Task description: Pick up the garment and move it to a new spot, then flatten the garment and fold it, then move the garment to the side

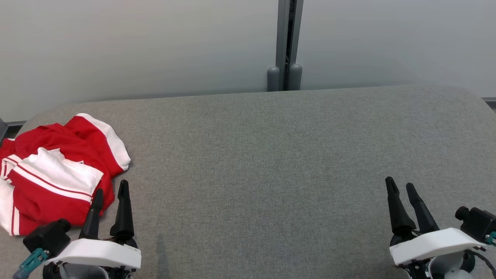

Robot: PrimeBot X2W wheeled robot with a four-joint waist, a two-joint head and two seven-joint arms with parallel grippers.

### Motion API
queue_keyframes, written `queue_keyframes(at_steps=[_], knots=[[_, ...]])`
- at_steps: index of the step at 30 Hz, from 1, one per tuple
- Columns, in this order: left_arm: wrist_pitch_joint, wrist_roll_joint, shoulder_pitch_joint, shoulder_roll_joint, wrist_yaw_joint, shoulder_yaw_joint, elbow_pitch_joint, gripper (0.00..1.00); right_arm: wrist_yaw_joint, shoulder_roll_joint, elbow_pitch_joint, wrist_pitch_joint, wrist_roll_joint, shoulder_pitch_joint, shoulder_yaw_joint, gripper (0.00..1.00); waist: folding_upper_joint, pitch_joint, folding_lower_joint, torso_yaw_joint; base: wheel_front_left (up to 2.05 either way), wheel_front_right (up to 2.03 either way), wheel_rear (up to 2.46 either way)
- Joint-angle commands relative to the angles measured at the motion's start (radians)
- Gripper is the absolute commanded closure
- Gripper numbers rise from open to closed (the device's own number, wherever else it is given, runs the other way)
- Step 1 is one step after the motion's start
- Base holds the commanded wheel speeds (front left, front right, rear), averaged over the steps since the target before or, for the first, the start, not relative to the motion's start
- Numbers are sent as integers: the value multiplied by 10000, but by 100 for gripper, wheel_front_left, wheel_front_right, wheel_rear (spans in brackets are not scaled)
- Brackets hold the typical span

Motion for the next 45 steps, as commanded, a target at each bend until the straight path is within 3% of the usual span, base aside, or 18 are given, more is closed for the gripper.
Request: queue_keyframes(at_steps=[1, 31, 45], knots=[[-92, 320, -79, 84, 49, -14, -146, 0, 17, -74, -39, -149, -294, -157, 45, 0, 0, -1, 0, 5, 0, 0, 0], [-839, 3024, 226, 187, 326, -191, -343, 0, 21, -57, -63, -892, -3080, -152, 393, 0, 0, -111, 0, -3, 0, 0, 0], [-1123, 3764, 395, 245, 449, -108, -358, 0, 21, -59, -42, -1171, -4061, -103, 269, 0, 0, -148, 0, -8, 0, 0, 0]])
